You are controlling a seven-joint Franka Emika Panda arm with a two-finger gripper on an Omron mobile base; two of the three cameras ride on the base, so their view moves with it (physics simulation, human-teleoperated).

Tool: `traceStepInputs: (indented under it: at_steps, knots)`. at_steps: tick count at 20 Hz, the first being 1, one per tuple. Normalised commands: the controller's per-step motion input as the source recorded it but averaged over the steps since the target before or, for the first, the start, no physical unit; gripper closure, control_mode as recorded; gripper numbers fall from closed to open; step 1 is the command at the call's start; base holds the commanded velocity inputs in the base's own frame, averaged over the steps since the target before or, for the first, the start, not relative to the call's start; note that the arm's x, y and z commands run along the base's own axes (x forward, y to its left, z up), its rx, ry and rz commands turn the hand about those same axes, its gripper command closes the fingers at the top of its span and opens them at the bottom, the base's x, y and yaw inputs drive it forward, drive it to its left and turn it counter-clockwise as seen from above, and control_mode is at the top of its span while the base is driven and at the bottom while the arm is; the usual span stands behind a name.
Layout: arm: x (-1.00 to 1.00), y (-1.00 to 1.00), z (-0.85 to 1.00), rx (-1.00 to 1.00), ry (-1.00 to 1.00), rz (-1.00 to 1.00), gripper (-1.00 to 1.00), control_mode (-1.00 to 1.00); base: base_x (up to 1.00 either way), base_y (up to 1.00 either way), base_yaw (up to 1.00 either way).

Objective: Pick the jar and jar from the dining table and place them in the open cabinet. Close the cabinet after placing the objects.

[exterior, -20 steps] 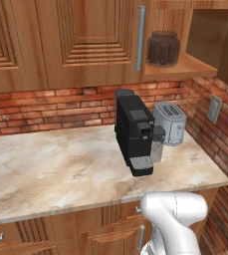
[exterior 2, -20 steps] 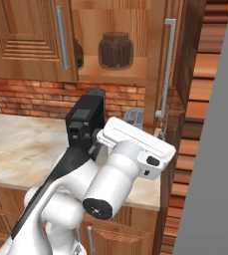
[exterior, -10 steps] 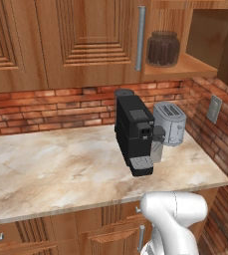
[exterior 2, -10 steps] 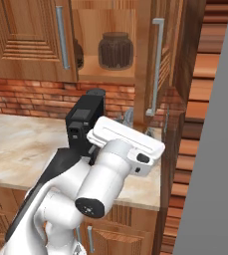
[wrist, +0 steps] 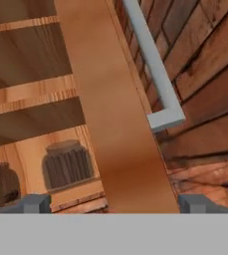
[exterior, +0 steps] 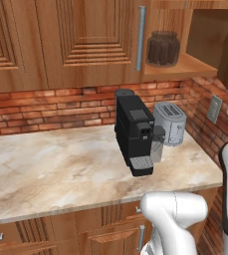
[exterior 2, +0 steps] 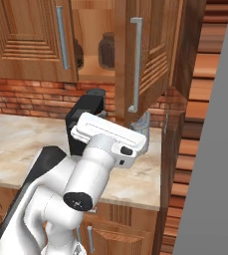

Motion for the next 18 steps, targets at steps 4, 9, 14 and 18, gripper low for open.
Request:
traceStepInputs:
  at_steps: [4, 9, 14, 18]
  knots:
    - [0.69, 0.79, -0.12, 0.00, 0.00, 0.28, -1.00, -1.00, 0.00, 0.00, 0.00]
    - [0.61, 0.76, -0.13, 0.00, -0.01, 0.29, -1.00, -1.00, 0.00, 0.00, 0.00]
    - [0.49, 0.73, -0.09, -0.01, -0.05, 0.23, -1.00, -1.00, 0.00, 0.00, 0.00]
    - [0.40, 0.65, -0.04, -0.02, -0.09, 0.16, -1.00, -1.00, 0.00, 0.00, 0.00]
